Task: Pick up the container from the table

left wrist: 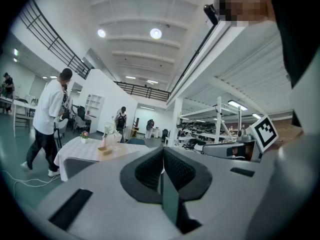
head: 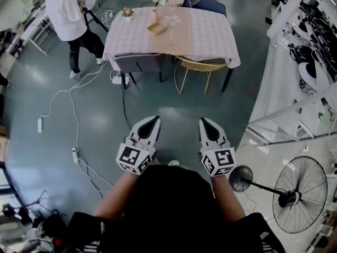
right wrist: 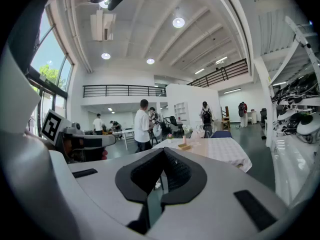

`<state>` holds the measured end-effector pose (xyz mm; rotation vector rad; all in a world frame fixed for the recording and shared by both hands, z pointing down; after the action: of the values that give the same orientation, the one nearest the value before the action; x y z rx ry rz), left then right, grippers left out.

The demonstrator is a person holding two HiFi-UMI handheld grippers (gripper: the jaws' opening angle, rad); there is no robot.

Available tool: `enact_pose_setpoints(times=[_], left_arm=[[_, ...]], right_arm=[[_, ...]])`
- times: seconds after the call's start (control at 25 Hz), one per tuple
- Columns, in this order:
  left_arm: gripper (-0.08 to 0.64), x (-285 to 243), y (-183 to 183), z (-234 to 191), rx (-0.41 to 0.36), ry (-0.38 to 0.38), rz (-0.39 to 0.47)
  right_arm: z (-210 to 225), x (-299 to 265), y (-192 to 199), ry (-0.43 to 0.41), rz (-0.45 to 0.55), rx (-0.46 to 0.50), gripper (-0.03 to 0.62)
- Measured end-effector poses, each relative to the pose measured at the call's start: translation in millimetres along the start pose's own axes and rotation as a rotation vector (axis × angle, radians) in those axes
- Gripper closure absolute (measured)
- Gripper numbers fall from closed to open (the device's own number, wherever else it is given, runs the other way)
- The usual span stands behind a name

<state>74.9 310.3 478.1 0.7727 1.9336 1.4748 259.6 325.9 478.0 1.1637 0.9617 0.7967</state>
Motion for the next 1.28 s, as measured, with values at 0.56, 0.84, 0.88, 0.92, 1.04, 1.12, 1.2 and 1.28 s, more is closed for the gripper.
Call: enact_pose_setpoints(times=[0.56,0.84,0.88,0.92,1.04,1.12,1.2,1.28], left_arm=[[0.344,3.9,1.2,-14.6,0.008,0.025,0.007],[0.343,2.0,14.4,-43.8,0.051,-0.004,-0.032],[0.344,0.4,16.9,-51.6,0.062,-0.008,-0.04],[0.344,-1.8,19.3,-60.6,0.073,-0.011,-0.045],[0.344,-13.0,27.3,-94.9,0.1,-0.018,-0.054],[0.344,-28.8,30.8,-122.8,0.121,-0.015,-0.048],[0.344,-51.1,29.1,-153.1,0.145,-0.006,-0.03],[0.344,-75.0,24.6,-185.7,0.156,0.006,-0.017]], right_arm=[[17.8,-2.1,15.7,0.008,-0.026,-0.098,0.409],[-1.7,-28.5,43.0,-0.086,-0.104,-0.137,0.41],[-4.4,-36.1,46.1,-0.094,-0.115,-0.142,0.41],[-6.5,-45.0,48.8,-0.101,-0.124,-0.144,0.41],[-10.5,-79.9,56.0,-0.111,-0.152,-0.139,0.41],[-8.5,-109.7,57.3,-0.107,-0.171,-0.129,0.41],[-4.2,-144.1,54.5,-0.108,-0.199,-0.111,0.41],[-1.9,-182.7,49.3,-0.12,-0.234,-0.092,0.41]])
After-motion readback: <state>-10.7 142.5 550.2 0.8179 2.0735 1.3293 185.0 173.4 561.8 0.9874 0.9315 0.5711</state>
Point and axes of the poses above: the fingertips, and each gripper's own axes: x backward along the fingers, z to its right, y out of its underside, the point moved 3 cm from there along x, backward along the fingers
